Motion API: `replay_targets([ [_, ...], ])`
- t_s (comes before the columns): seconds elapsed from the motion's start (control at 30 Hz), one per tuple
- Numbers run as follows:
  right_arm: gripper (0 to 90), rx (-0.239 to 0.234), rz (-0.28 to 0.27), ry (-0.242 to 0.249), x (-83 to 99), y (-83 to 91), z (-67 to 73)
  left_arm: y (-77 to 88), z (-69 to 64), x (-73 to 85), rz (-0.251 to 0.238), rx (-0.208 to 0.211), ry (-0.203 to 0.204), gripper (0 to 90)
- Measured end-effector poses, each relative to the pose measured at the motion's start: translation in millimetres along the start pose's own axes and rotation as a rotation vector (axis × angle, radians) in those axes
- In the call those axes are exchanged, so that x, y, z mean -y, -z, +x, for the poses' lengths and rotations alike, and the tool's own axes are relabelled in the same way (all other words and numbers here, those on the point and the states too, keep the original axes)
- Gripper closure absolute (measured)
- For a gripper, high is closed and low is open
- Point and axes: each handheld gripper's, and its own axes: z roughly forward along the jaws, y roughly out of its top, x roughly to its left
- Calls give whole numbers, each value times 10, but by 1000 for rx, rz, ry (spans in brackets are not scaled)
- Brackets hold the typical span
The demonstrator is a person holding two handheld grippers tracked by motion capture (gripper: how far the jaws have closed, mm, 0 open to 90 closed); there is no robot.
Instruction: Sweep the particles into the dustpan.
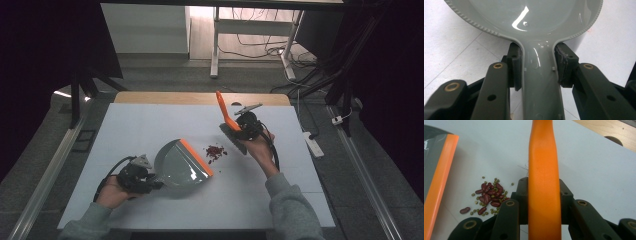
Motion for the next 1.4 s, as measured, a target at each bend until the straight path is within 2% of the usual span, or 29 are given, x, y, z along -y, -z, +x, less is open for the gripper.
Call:
replay_targets([
  [0.17, 704, 10, 14, -10, -9, -55, -41, -9, -5, -2, 4, 21, -5, 619],
  [0.47, 704, 21, 41, -8, -33, -176, -72, -93, -28, -36, 41, 55, -38, 619],
  [0.7, 704, 23, 62, 3, -78, -250, -23, -152, -12, -66, 60, 74, -31, 619],
  [1.03, 704, 32, 100, 26, -127, -357, 21, -219, 17, -105, 58, 110, -4, 619],
  [1.3, 704, 19, 116, 43, -155, -416, 94, -225, 14, -114, 60, 112, -1, 619],
  [1.4, 705, 21, 127, 72, -164, -427, 163, -226, 15, -119, 60, 114, -1, 620],
])
